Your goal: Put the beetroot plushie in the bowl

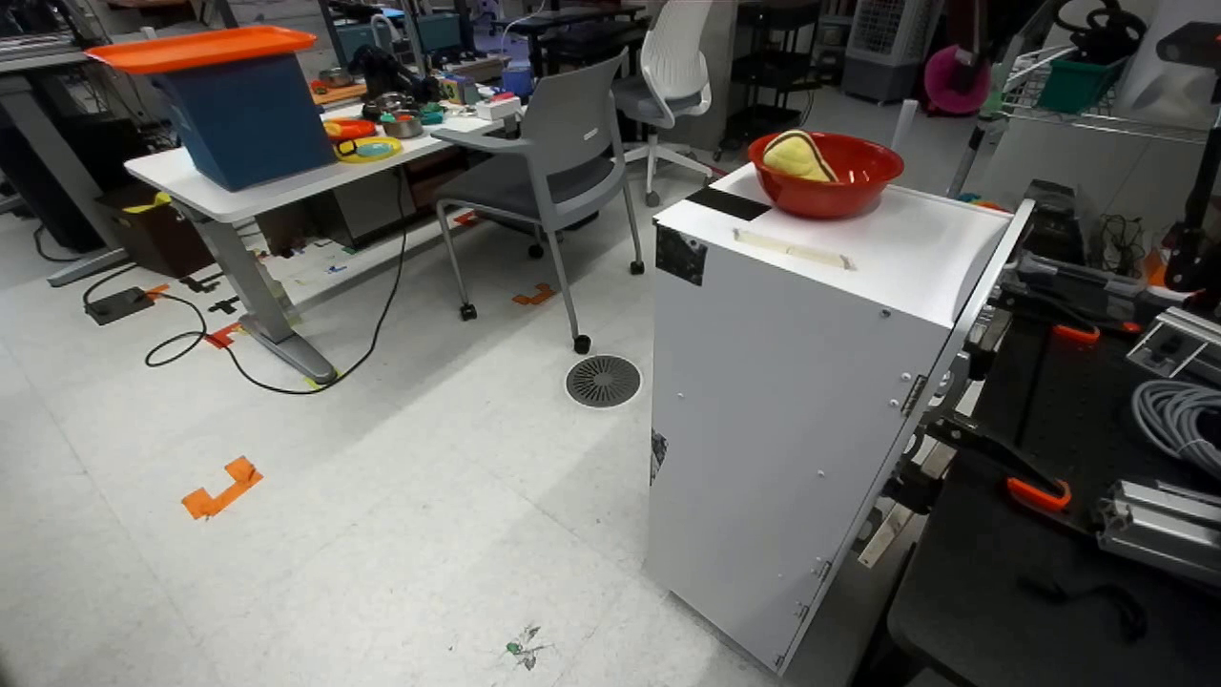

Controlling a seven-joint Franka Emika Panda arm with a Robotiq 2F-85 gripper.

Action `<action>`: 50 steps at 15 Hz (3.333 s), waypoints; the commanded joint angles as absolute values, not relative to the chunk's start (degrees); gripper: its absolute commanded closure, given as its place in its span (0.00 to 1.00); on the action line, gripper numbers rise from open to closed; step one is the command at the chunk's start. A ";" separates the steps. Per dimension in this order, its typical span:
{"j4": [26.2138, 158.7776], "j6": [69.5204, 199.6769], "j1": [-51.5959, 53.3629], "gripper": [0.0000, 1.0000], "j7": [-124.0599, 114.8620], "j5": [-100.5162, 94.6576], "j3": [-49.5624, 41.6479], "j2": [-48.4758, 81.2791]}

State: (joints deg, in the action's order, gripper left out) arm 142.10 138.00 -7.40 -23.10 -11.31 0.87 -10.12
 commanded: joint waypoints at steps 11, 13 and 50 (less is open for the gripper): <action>137.27 134.02 -3.53 0.97 -25.87 -14.92 2.46 -10.63; 137.25 134.17 -2.63 0.97 -26.77 -16.46 4.07 -12.23; 145.11 141.80 -0.86 0.00 -24.47 -13.75 6.19 -19.45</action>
State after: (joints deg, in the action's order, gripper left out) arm 141.67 141.89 -1.87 -25.17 -15.49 5.08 -14.06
